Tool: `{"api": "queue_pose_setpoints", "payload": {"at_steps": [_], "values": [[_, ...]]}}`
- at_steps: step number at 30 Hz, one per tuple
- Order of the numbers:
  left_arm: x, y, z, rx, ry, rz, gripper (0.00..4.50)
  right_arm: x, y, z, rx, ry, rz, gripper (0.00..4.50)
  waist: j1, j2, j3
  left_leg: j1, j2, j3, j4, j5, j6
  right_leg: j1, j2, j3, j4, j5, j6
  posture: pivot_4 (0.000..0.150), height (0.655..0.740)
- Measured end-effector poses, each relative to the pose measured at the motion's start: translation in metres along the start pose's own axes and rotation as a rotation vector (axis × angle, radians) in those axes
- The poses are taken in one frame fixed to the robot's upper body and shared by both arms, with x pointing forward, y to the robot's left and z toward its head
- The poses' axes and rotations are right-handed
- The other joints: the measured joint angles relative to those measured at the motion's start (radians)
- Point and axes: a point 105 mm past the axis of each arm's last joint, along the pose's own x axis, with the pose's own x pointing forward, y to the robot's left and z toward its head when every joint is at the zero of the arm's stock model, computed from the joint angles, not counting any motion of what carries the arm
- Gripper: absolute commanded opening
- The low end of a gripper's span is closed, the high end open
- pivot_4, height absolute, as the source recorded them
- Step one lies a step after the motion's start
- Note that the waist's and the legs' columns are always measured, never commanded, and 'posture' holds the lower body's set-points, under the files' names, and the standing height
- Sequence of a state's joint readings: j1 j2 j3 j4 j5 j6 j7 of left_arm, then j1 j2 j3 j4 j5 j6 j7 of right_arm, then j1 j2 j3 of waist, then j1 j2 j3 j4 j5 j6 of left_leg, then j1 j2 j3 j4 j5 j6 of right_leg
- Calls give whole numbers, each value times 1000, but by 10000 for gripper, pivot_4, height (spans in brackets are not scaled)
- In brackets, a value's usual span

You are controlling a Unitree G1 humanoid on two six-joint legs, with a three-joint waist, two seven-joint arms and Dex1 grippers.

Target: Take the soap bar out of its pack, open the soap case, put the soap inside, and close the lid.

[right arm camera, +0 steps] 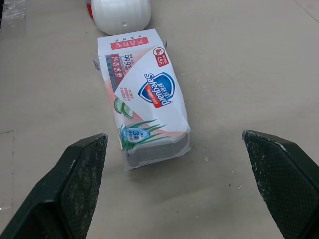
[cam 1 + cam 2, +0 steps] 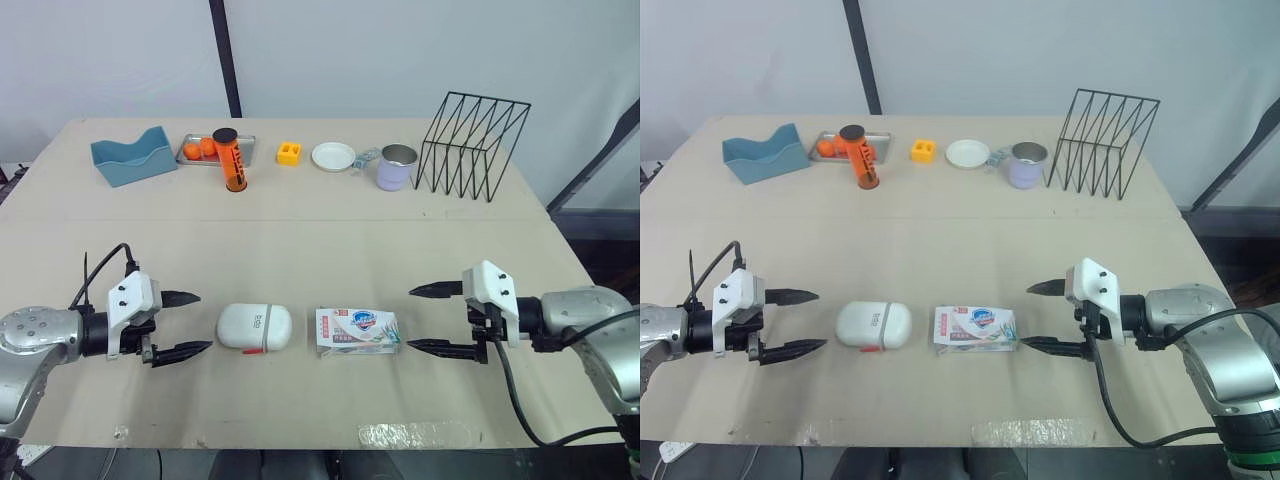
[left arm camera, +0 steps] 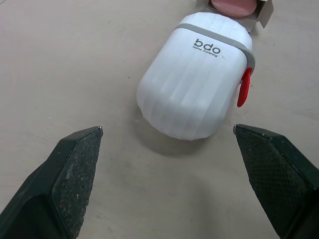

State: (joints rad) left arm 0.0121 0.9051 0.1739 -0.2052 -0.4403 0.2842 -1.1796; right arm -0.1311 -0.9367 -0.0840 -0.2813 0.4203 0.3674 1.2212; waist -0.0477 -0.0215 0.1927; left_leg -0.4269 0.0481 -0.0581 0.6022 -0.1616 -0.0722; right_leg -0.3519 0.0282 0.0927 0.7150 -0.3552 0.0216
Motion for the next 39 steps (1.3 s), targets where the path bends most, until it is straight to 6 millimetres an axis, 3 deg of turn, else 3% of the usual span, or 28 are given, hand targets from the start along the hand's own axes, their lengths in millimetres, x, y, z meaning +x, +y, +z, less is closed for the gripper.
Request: {"api": "queue_pose_setpoints", "payload": {"at_steps": [13, 22, 31, 35, 39], "values": [[4, 7, 6, -24, -28, 26, 44525, -2, 0, 0, 0, 20, 1, 45000, 0, 0, 0, 0, 0, 0, 0, 0, 0, 0, 0, 0, 0, 0, 0, 1500, 7371], [6, 1, 11, -17, -59, -32, 44525, -1, -1, 3, -3, 22, -15, 45000, 0, 0, 0, 0, 0, 0, 0, 0, 0, 0, 0, 0, 0, 0, 0, 1500, 7371], [22, -1, 30, 51, -108, -94, 44525, 12, 9, 10, -37, 18, 45, 45000, 0, 0, 0, 0, 0, 0, 0, 0, 0, 0, 0, 0, 0, 0, 0, 1500, 7371], [23, -1, 29, 45, -109, -89, 44525, 20, 15, 6, -44, 39, 82, 45000, 0, 0, 0, 0, 0, 0, 0, 0, 0, 0, 0, 0, 0, 0, 0, 1500, 7371], [22, -6, 15, 22, -75, -81, 44525, 28, 14, 5, -58, 46, 67, 45000, -1, 0, 0, 0, 0, 0, 0, 0, 0, 0, 0, 0, 0, 0, 0, 1500, 7371]]}}
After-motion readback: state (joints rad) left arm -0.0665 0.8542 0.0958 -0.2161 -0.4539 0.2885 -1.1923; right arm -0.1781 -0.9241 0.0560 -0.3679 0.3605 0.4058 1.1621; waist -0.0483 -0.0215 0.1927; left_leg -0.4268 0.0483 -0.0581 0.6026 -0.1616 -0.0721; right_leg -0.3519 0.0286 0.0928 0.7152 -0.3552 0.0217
